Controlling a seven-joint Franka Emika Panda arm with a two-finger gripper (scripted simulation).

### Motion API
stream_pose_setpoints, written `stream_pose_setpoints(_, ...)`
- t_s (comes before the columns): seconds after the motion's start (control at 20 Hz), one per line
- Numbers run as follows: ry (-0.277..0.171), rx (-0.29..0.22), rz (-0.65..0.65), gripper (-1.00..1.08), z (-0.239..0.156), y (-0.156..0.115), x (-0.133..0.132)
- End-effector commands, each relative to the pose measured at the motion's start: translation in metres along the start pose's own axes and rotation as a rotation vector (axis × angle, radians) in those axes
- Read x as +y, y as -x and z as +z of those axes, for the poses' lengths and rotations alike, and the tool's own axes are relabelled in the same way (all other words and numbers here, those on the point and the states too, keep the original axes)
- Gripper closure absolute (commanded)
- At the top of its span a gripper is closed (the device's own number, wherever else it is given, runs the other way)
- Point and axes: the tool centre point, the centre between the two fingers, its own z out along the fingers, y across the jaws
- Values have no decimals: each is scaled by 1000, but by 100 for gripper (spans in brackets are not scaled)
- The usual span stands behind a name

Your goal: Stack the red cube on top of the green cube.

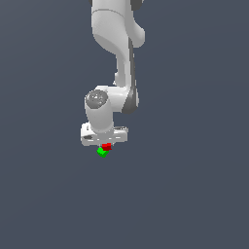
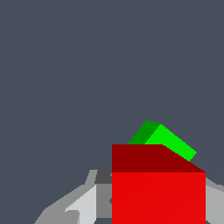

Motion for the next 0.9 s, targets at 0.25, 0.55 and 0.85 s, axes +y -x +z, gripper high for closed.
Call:
stream_pose_setpoints(0.25,-1,1,-2,108,5,-8,25)
stream_pose_setpoints(0.55,-1,1,-2,-92,5,-8,26)
stream_pose_setpoints(0.85,-1,1,-2,-92,5,-8,26)
